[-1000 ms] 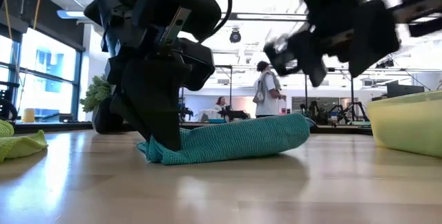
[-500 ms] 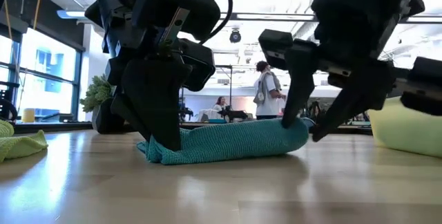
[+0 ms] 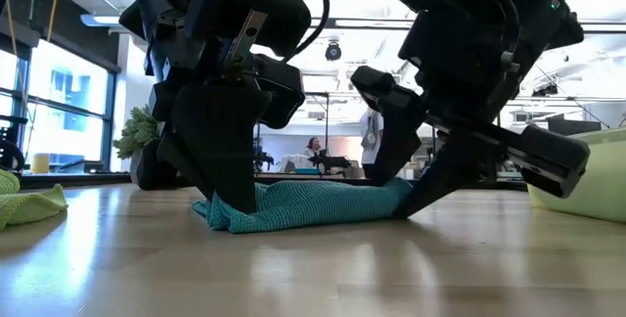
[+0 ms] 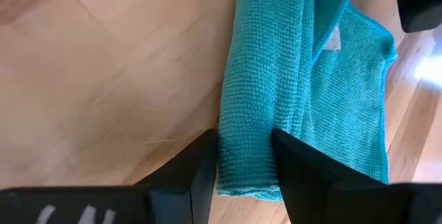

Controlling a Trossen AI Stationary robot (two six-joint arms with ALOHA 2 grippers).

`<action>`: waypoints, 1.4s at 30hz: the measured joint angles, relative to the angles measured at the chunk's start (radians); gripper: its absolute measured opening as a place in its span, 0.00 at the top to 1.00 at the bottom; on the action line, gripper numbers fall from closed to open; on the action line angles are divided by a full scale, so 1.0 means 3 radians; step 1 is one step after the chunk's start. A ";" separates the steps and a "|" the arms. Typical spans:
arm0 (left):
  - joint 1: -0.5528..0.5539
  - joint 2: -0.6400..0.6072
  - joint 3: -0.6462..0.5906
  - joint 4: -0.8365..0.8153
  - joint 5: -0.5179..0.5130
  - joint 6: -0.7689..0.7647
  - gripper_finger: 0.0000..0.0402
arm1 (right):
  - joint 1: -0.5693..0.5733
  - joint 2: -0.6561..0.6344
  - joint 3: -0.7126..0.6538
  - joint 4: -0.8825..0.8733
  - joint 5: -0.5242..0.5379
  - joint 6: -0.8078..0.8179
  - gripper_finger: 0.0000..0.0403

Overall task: Roll microfiber towels into tight, uniform cylinder then place into a basket
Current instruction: Roll the blue cloth

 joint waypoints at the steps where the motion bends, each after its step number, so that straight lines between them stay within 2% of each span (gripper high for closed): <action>1: 0.0000 -0.0006 -0.0001 0.0002 -0.0001 0.0000 1.00 | -0.0002 0.0025 0.0000 -0.0006 0.0000 0.0009 0.67; 7: -0.0027 -0.0073 -0.0014 0.0021 -0.0060 0.0024 0.93 | -0.0015 0.0075 0.0000 -0.0056 0.0013 0.0383 0.70; 15: -0.0102 -0.0319 -0.0010 -0.0043 -0.0033 0.0207 0.75 | -0.0139 0.0081 0.0001 -0.0139 -0.0207 0.0914 0.96; 18: -0.0157 -0.0446 -0.0010 -0.0078 -0.0038 0.0339 0.71 | -0.0213 0.0078 0.0001 -0.0143 -0.0456 0.1046 0.98; 21: -0.0232 -0.0596 -0.0009 -0.0078 -0.0119 0.0505 0.68 | -0.0333 0.0075 0.0001 -0.0142 -0.0848 0.1251 0.98; 23: -0.0306 -0.0671 -0.0009 -0.0065 -0.0389 0.0657 0.68 | -0.0444 0.0077 0.0000 -0.0139 -0.1170 0.1436 0.99; 27: -0.0483 -0.0716 -0.0007 0.0108 -0.1153 0.1113 0.67 | -0.0657 0.0091 -0.0014 -0.0165 -0.1879 0.1884 0.99; 32: -0.0692 -0.0626 -0.0003 0.0312 -0.1946 0.1868 0.67 | -0.0866 0.0099 -0.0022 -0.0191 -0.2455 0.2406 0.99; 36: -0.0774 -0.0463 -0.0001 0.0428 -0.2178 0.2254 0.67 | -0.0944 0.0104 -0.0023 -0.0185 -0.2586 0.2672 1.00; 42: -0.0748 -0.0212 -0.0002 0.0402 -0.2317 0.2405 0.67 | -0.0952 0.0102 -0.0022 -0.0190 -0.2568 0.2709 1.00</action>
